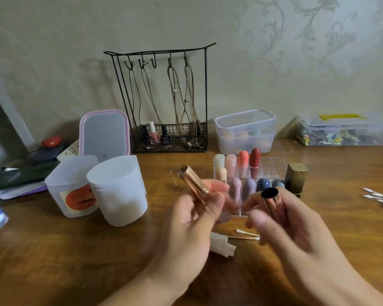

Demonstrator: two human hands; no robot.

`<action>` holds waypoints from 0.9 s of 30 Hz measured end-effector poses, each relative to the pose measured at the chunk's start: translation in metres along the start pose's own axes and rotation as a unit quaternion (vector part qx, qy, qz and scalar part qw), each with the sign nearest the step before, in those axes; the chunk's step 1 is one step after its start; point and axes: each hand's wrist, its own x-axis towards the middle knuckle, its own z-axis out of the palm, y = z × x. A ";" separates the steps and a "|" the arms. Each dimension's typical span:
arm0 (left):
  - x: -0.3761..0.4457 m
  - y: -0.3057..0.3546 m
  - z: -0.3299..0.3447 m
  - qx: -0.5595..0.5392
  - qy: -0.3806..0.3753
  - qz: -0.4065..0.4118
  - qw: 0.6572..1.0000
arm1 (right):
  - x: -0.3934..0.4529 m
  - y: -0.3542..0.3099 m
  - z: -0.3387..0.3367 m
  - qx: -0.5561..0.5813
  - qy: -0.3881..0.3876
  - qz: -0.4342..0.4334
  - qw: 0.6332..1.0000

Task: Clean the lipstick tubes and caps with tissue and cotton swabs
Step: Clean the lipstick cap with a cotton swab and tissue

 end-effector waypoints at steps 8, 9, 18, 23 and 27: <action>0.001 0.000 -0.006 0.143 -0.054 -0.001 0.988 | 0.007 0.010 -0.013 -0.117 0.026 0.010 0.993; 0.001 0.001 -0.005 0.141 -0.054 0.005 0.989 | 0.007 0.011 -0.014 -0.117 0.037 0.009 0.992; 0.002 0.009 0.000 0.145 -0.067 0.035 0.987 | 0.013 0.012 -0.019 -0.011 0.085 -0.025 0.996; 0.002 0.011 0.000 0.177 -0.062 0.050 0.981 | 0.011 0.011 -0.017 0.063 0.034 -0.015 0.997; -0.001 0.011 0.003 0.177 -0.053 0.049 0.982 | 0.006 0.010 -0.011 0.099 0.003 -0.007 0.995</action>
